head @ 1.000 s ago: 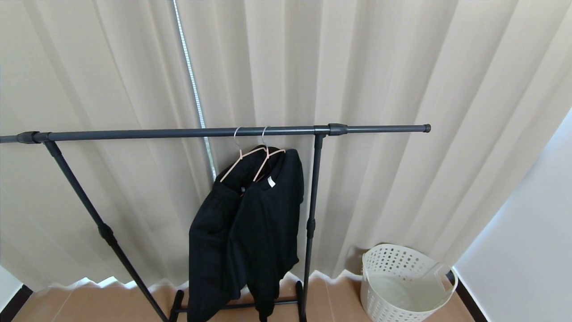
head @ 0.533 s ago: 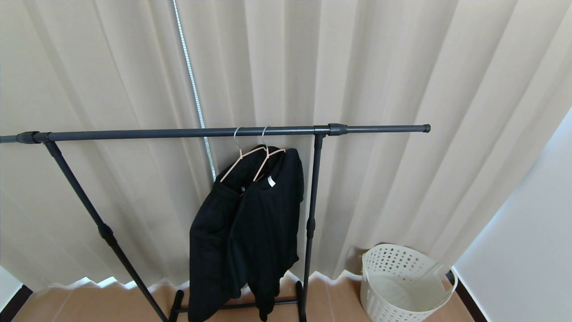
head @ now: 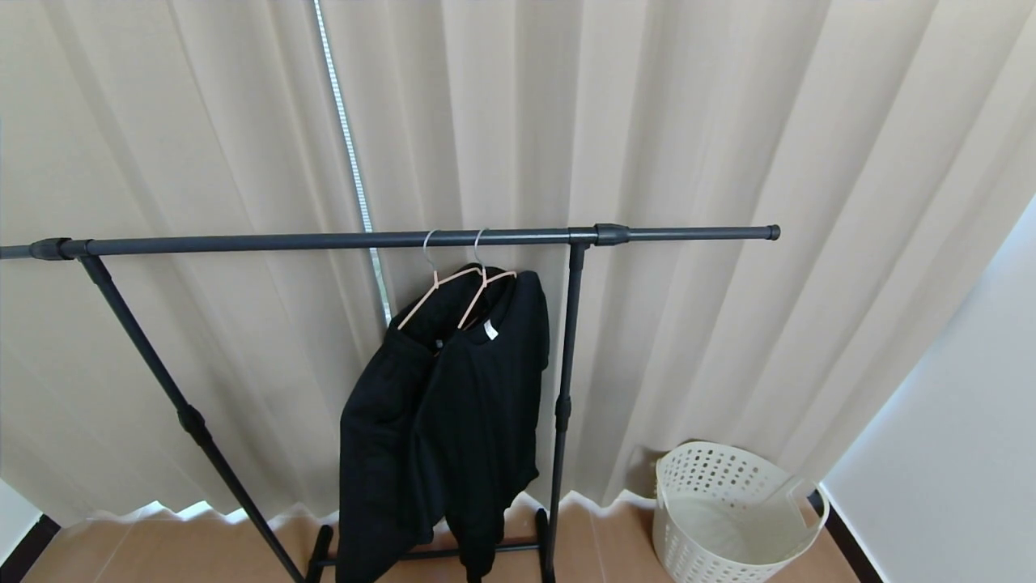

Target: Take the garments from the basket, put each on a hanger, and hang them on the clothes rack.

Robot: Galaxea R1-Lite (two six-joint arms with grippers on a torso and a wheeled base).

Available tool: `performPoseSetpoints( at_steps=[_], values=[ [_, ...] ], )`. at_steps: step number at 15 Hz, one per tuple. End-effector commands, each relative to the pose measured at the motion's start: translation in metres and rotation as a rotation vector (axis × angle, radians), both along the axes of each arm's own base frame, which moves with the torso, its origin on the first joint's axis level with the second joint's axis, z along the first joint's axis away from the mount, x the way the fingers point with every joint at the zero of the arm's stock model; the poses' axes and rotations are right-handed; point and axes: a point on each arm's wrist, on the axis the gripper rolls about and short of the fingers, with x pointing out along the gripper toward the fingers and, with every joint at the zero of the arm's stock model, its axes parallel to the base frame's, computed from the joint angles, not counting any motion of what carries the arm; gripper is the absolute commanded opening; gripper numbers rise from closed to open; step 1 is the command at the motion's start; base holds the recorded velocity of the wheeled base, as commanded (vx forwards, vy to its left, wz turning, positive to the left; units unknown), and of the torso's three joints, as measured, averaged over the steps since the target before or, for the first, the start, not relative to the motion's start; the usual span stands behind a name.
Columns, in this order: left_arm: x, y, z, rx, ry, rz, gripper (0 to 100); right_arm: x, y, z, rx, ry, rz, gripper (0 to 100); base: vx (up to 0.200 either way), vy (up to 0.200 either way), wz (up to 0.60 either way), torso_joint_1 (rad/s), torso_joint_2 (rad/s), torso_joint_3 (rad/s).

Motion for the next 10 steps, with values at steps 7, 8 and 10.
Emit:
performPoseSetpoints(
  at_steps=[7,8,10],
  values=[
    [-0.0010,0.0000,-0.0002,-0.001,-0.015,0.002,100,0.0001,0.0000,0.0001,0.001,0.001,-0.001,100,0.000,0.000,0.00,0.000,0.00,0.000],
    [-0.0009,0.0000,-0.0001,-0.001,-0.013,0.002,100,0.0002,0.0000,0.0001,0.001,0.003,-0.001,100,0.000,0.000,0.00,0.000,0.00,0.000],
    [-0.0009,0.0000,-0.0001,-0.001,-0.013,0.002,100,0.0002,0.0000,0.0001,0.004,0.003,-0.002,100,0.000,0.000,0.00,0.000,0.00,0.000]
  ],
)
